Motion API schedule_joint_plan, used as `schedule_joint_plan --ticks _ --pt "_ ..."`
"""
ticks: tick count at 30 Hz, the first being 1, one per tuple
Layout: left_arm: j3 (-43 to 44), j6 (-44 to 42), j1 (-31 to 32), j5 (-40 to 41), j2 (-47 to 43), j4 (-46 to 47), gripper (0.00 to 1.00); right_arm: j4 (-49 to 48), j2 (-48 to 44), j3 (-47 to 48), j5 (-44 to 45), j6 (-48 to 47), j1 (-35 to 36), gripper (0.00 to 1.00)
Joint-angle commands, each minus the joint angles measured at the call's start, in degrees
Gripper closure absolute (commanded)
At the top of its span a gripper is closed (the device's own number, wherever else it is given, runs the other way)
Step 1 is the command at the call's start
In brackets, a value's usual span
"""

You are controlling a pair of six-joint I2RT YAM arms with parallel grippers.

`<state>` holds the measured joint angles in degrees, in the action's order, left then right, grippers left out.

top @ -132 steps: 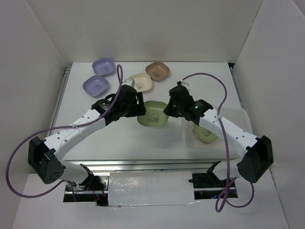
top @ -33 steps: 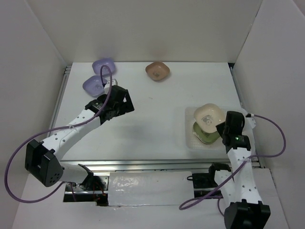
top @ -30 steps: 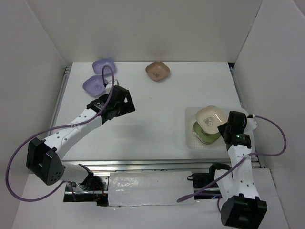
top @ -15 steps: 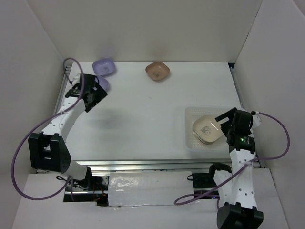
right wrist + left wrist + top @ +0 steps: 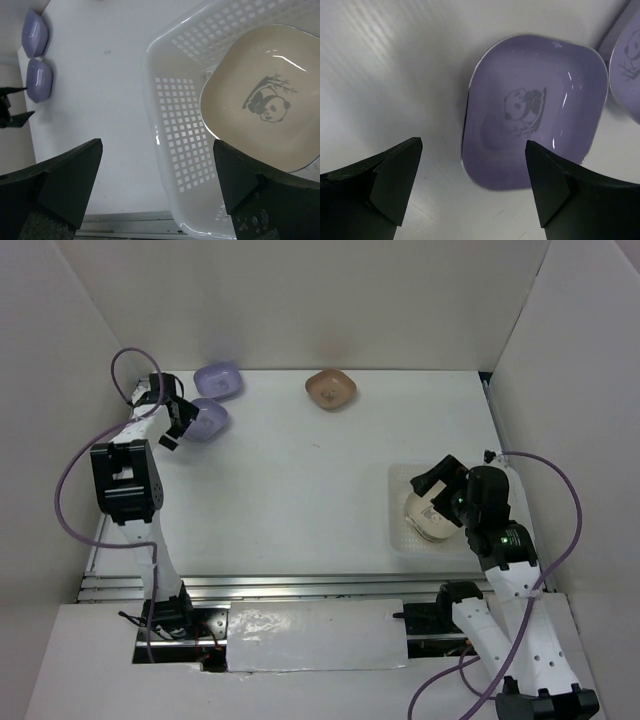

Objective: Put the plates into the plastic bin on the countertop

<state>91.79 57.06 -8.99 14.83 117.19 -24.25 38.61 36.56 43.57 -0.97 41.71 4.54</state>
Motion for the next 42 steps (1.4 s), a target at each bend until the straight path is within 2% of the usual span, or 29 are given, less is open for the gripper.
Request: schedule_joint_plan --ticks 1,2,5,6,7,9,10,14,15,16,18,19,21,23,25,29,31,34,36,37,38,39,41,42 --pt "8.6 -1.1 -0.6 1.3 5.9 -5.8 0.03 -0.7 -1.0 4.1 0.8 0.7 3.4 0.00" --pt "9.5 -0.5 -0.8 1.2 7.3 -6.8 0.03 -1.0 -1.1 4.9 0.7 0.7 4.2 0.00" --pt "10.1 0.8 -1.5 -0.5 10.2 -8.1 0.19 -1.0 -0.6 7.4 2.2 1.3 8.1 0.00" --pt "9.9 1.1 -1.6 -0.9 10.5 -8.5 0.43 -0.9 -0.2 8.3 4.4 1.4 9.5 0.00" --pt "8.5 2.3 -1.8 -1.1 10.1 -9.1 0.63 -0.9 0.7 9.4 5.6 1.4 12.7 0.00" --pt "5.9 3.3 -2.3 -2.3 7.9 -8.7 0.91 -1.4 2.6 10.5 8.2 1.4 16.1 0.00" --pt "3.2 3.3 -2.5 -3.0 6.8 -8.1 0.97 -1.9 5.4 11.7 8.7 1.2 17.9 0.00" --pt "-2.3 3.7 -2.3 -2.3 0.4 -13.4 1.00 -4.4 15.4 16.2 10.2 -0.2 29.8 0.00" --pt "-8.0 3.3 -1.6 -0.8 -5.9 -12.9 1.00 -6.0 20.2 19.0 10.7 -0.8 31.7 0.00" --pt "-11.7 2.8 1.0 -0.7 -14.6 -9.0 1.00 -6.7 22.9 20.7 11.1 -2.3 35.0 0.00" --pt "-19.2 0.7 5.0 -0.5 -23.7 -4.4 1.00 -7.7 31.6 24.7 11.5 -4.0 37.5 0.00" --pt "-24.9 -0.6 11.0 -0.5 -28.1 -3.4 1.00 -7.5 34.8 29.7 11.7 -4.9 38.2 0.00" --pt "-31.1 -2.8 16.1 -2.8 -38.5 0.1 1.00 -6.3 43.4 34.9 12.5 -7.3 40.4 0.00" --pt "-33.4 -3.3 23.8 -3.2 -46.6 1.4 1.00 -3.7 50.3 41.4 16.0 -9.4 41.8 0.00" --pt "-33.9 -3.7 29.6 -2.7 -49.7 0.3 1.00 -1.0 53.7 45.5 17.8 -9.7 42.1 0.00" --pt "-28.5 -6.4 36.3 -2.4 -50.5 -6.1 1.00 -4.4 53.5 42.1 17.8 -9.4 41.9 0.01" --pt "-26.6 -7.9 39.0 -3.0 -51.2 -7.1 1.00 -7.0 52.5 38.6 16.5 -8.9 40.7 0.05" --pt "-25.2 -8.2 41.8 -1.7 -51.9 -8.1 1.00 -9.3 50.7 35.4 16.0 -8.2 40.5 0.17" --pt "-23.8 -8.4 42.9 -1.0 -51.6 -9.3 1.00 -9.9 49.9 34.2 15.6 -8.1 40.5 0.36" --pt "-23.4 -8.5 43.2 -0.3 -51.4 -9.7 1.00 -9.9 49.8 34.0 15.4 -8.1 40.7 0.64" --pt "-23.4 -8.4 43.4 -0.1 -51.5 -9.4 1.00 -9.5 49.8 33.9 16.0 -7.9 40.9 0.87" --pt "-23.3 -8.4 43.5 0.2 -51.4 -9.4 0.97 -8.9 49.8 33.9 16.9 -7.0 41.1 0.97" --pt "-22.5 -7.8 43.7 1.7 -51.0 -10.6 0.55 -6.7 49.4 33.9 19.0 -6.6 41.4 1.00" --pt "-22.1 -7.1 44.0 3.0 -51.0 -11.9 0.01 -5.0 49.1 33.8 20.3 -5.2 41.3 1.00"
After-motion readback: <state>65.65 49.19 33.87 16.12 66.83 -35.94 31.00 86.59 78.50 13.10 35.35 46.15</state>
